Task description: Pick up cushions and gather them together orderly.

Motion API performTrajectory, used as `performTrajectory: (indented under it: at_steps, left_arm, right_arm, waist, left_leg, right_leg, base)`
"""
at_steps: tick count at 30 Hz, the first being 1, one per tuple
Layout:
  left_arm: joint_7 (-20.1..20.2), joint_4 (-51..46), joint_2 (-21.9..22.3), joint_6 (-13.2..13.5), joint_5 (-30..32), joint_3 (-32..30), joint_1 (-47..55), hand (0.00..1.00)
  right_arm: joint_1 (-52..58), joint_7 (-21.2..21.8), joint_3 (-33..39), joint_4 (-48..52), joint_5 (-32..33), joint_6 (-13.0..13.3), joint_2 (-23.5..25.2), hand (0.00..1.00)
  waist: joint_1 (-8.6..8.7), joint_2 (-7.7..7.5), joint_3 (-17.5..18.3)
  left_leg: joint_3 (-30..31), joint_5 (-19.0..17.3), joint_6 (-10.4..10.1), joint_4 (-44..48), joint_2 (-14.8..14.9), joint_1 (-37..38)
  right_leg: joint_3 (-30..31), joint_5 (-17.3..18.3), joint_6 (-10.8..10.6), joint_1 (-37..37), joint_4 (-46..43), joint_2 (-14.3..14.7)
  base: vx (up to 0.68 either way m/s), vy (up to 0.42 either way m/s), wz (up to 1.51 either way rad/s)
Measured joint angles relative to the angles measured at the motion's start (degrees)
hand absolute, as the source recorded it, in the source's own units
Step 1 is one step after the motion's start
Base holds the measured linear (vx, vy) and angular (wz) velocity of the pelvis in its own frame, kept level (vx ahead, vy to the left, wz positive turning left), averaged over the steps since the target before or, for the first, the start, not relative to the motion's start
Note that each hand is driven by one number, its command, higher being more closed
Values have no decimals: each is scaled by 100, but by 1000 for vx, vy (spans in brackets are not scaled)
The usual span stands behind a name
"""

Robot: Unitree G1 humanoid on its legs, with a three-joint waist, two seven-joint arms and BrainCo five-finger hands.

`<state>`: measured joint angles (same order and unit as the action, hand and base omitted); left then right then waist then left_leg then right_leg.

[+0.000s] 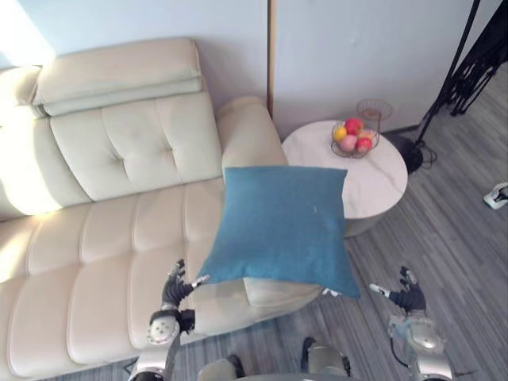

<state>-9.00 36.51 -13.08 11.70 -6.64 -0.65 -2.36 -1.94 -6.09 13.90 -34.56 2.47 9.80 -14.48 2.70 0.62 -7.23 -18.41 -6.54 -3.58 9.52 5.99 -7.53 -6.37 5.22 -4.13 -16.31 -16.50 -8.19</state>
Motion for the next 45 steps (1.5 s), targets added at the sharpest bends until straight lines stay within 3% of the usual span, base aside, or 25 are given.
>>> performTrajectory:
  at_steps: [7,15,16,19,23,31,37,42,45]
  left_arm:
    - [-127,647,-66,7,-10,297,-1566,0]
    - [-323,1508,18,-14,-177,928,-3392,0]
    - [-412,1658,95,-16,-225,958,-3636,100]
    - [-603,1911,172,-30,-508,1007,-4155,100]
    - [-666,1908,100,-26,-778,1021,-4374,100]
    - [-794,967,-174,-11,-1089,1174,-4480,100]
    - [-1023,-1120,-160,5,-1123,1238,-3450,100]
    - [-1139,-2752,62,92,-1042,1412,-1677,100]
    - [-1138,-3392,238,185,-1043,1416,-751,100]
  right_arm:
    - [-1506,5,-857,-82,492,14,-86,0]
    - [-3495,-186,-1470,-852,872,-10,-167,0]
    - [-3813,-274,-1567,-1003,895,-17,-128,100]
    - [-4426,-422,-1663,-1239,1057,-50,-1,100]
    - [-4683,-553,-1726,-1227,1109,-115,-24,100]
    - [-4604,-605,-1956,-377,1279,-95,-212,100]
    - [-3376,-625,-1958,1022,1263,55,-265,100]
    - [-1781,-646,-1957,2514,776,70,-146,100]
    - [-1201,-644,-2007,3201,503,106,-51,100]
  waist:
    - [0,37,-183]
    - [50,82,-935]
    - [48,81,-970]
    - [47,84,-1229]
    - [13,98,-1322]
    - [-10,104,-1453]
    - [-9,105,-1451]
    - [-12,95,-1415]
    - [-16,99,-1097]
  left_leg:
    - [-64,290,91,-78,-45,-735]
    - [107,497,199,121,-92,-1361]
    - [106,530,209,149,-88,-1486]
    - [110,631,237,150,-78,-1575]
    - [100,648,222,173,-53,-1638]
    - [100,647,220,247,50,-1775]
    - [210,624,185,228,110,-1589]
    - [300,518,88,86,83,-948]
    - [364,513,83,-42,79,-812]
  right_leg:
    - [78,-570,50,-619,402,12]
    - [42,-893,111,-1047,454,-4]
    - [53,-935,124,-1171,451,-1]
    - [56,-1013,156,-1258,446,10]
    - [85,-1048,173,-1325,436,37]
    - [113,-1062,195,-1430,443,121]
    - [183,-1058,191,-1116,592,188]
    - [156,-822,125,-453,632,212]
    - [46,-737,129,-312,638,202]
  base:
    - [-105,18,-4]
    - [-115,12,9]
    - [-104,-5,2]
    - [-78,-17,1]
    - [-43,-15,-2]
    - [21,-14,-2]
    - [98,6,7]
    - [82,1,10]
    - [32,-2,16]
